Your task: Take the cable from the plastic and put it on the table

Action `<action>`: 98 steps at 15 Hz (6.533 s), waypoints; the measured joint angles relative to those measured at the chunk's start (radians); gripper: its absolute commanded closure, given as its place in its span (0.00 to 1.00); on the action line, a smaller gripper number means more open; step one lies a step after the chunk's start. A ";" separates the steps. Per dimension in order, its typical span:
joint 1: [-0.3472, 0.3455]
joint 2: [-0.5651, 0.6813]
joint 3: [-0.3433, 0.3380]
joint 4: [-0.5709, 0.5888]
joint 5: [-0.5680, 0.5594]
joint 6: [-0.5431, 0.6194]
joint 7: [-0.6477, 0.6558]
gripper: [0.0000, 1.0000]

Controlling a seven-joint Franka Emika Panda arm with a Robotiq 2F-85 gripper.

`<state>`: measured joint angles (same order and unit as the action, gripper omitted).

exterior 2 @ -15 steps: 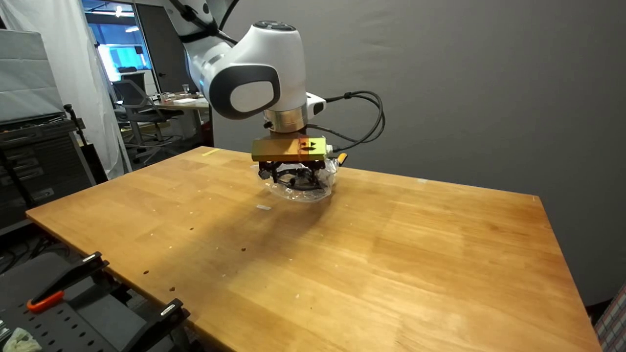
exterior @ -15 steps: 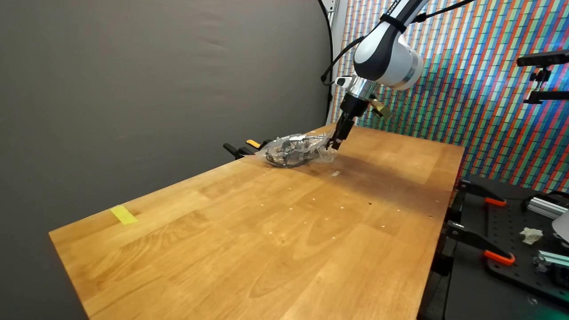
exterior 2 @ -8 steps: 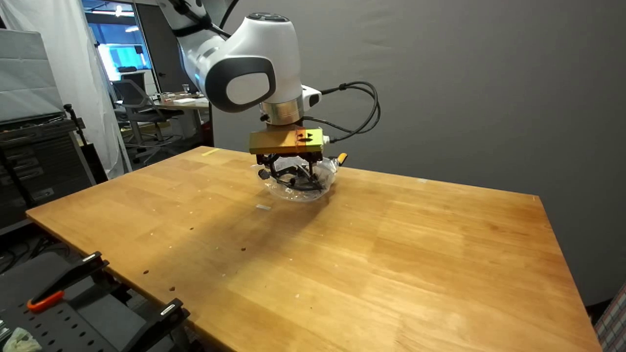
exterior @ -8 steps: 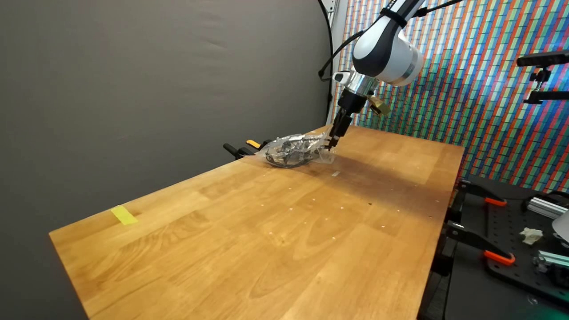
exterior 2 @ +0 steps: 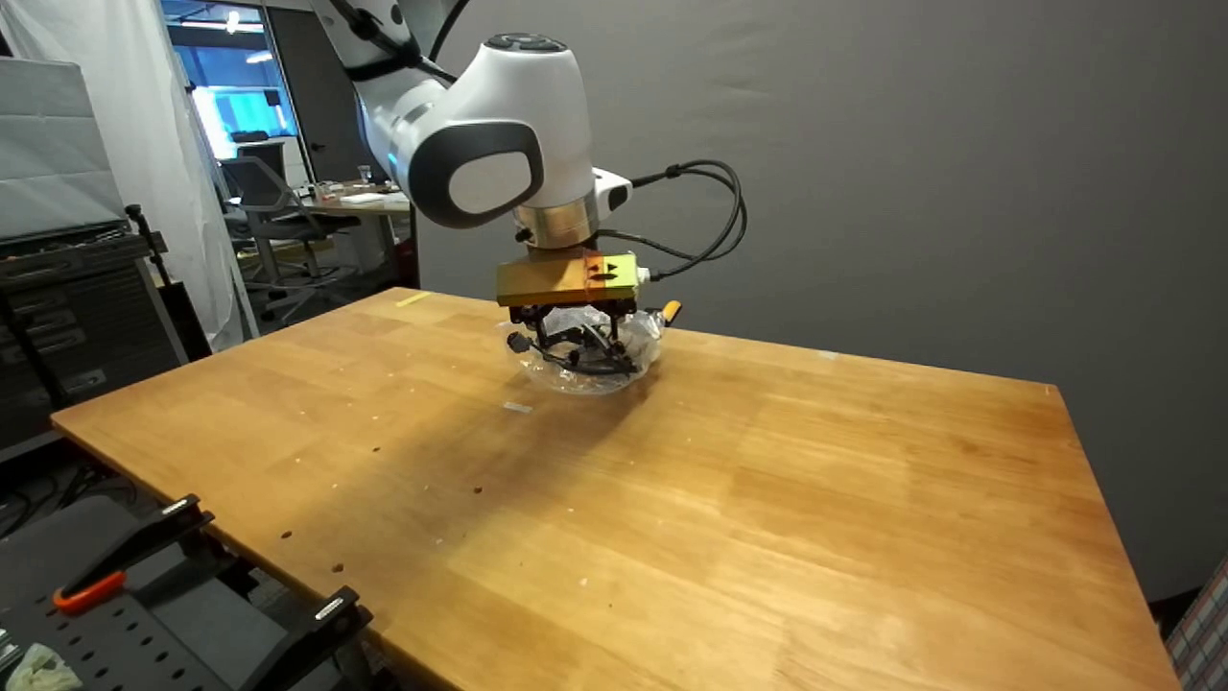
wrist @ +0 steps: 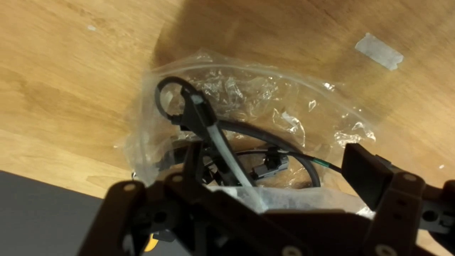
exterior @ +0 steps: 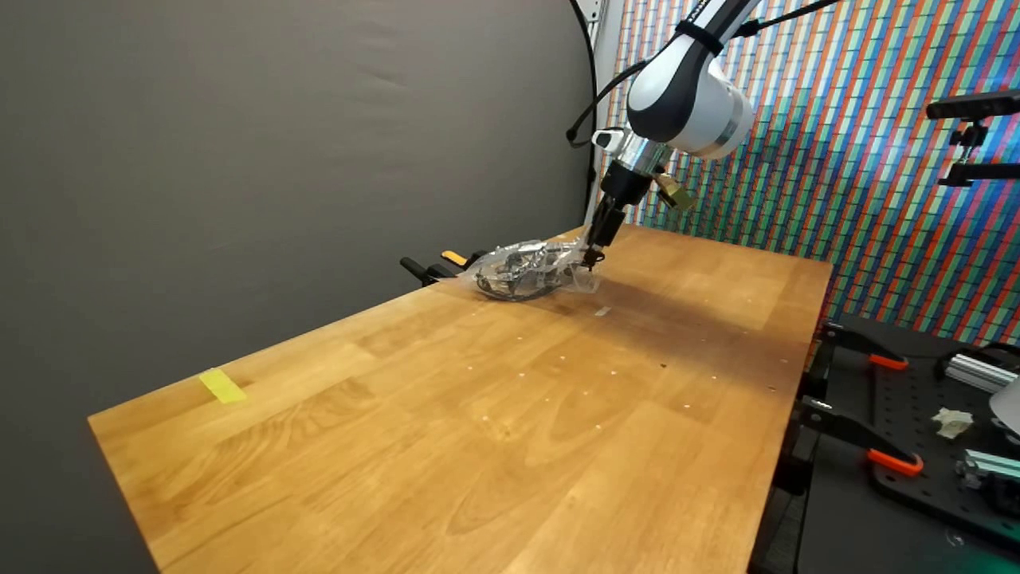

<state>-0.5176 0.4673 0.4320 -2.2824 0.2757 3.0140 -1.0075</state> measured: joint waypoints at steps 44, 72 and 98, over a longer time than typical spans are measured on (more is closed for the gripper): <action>0.366 -0.247 -0.444 -0.100 -0.418 -0.376 0.500 0.98; 0.546 -0.502 -0.387 0.169 -0.067 -1.480 1.035 0.98; 0.512 -0.231 -0.312 0.190 0.156 -0.407 0.599 0.98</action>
<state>-0.0058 0.2368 0.1199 -2.0927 0.4318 2.6074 -0.4085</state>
